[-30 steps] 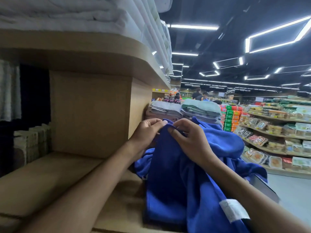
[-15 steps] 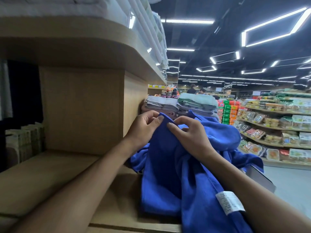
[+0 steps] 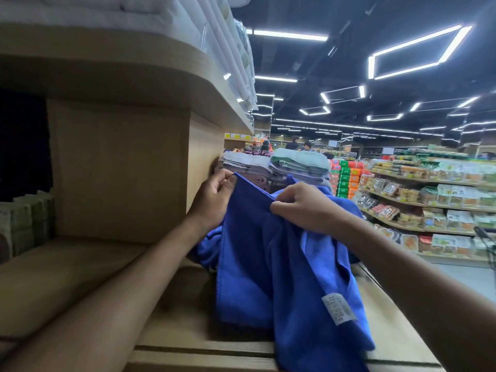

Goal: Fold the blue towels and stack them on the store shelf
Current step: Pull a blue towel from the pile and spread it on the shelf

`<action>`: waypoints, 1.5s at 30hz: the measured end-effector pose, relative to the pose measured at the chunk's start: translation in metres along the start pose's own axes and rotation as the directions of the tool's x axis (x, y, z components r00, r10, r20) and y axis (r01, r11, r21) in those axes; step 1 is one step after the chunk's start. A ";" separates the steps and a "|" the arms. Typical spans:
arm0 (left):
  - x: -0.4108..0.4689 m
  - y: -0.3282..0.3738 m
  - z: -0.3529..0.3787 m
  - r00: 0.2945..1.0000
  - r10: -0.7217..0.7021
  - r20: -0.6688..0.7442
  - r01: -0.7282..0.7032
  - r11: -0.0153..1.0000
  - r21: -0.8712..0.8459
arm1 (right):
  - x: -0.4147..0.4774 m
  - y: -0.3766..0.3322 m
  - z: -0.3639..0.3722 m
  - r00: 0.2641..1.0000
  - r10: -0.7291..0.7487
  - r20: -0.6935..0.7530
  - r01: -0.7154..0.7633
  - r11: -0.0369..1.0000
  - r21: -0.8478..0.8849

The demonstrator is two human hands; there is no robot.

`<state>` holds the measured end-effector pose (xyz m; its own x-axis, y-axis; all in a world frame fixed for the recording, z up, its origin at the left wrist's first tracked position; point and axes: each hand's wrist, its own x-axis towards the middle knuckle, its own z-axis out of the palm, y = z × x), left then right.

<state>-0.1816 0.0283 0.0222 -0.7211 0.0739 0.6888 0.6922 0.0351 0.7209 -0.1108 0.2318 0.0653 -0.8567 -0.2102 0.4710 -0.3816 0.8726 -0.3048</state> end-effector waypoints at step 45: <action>0.015 0.002 -0.032 0.903 0.059 -0.425 -0.050 0.998 0.033 | -0.058 0.047 -0.074 0.995 0.000 0.102 0.048 0.885 -0.464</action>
<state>-0.1923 -0.0026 0.0363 -0.6230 -0.3545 0.6973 0.7276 0.0647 0.6829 -0.0530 0.3179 0.0847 -0.8876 -0.2546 0.3838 -0.2178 0.9663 0.1372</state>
